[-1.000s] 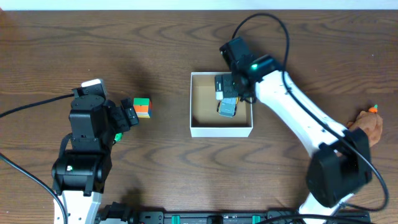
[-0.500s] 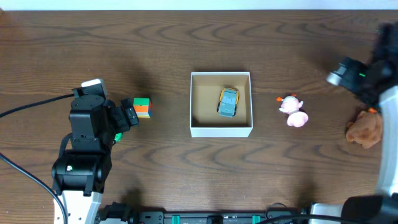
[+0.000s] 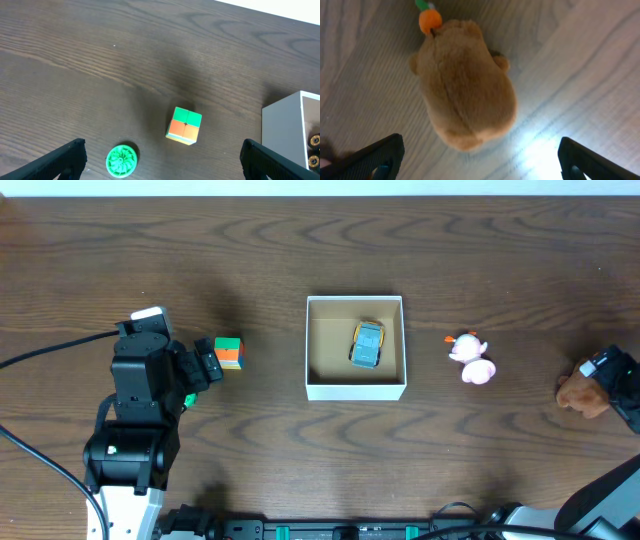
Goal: Pack container
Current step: 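Move the right gripper to the brown plush bear and grasp it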
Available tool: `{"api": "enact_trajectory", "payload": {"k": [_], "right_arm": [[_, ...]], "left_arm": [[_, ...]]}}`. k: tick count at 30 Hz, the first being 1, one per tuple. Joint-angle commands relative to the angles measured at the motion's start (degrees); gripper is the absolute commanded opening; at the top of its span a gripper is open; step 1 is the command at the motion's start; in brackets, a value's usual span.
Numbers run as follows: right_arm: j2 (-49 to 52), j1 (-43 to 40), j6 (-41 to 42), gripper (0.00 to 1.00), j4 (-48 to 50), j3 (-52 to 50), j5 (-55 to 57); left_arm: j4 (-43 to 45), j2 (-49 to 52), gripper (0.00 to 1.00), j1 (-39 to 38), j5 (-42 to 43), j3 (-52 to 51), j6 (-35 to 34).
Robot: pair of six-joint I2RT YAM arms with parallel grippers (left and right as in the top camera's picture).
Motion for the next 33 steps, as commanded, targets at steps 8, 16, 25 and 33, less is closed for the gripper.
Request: {"api": "enact_trajectory", "payload": {"k": [8, 16, 25, 33], "right_arm": [[5.4, 0.2, -1.7, 0.99, 7.1, -4.1, -2.5], [8.8, 0.2, -1.7, 0.68, 8.2, -4.1, -2.6], [6.1, 3.0, -1.8, 0.22, 6.6, -3.4, -8.7], [-6.8, 18.2, -1.7, 0.01, 1.5, -2.3, -9.4]], "left_arm": [[0.0, 0.1, 0.98, 0.3, -0.5, 1.4, -0.6], [0.0, 0.1, 0.98, 0.3, -0.5, 1.4, -0.5], [0.0, 0.1, 0.98, 0.3, -0.5, 1.4, -0.5], [0.0, 0.1, 0.98, 0.3, -0.5, 1.4, -0.6]]}}
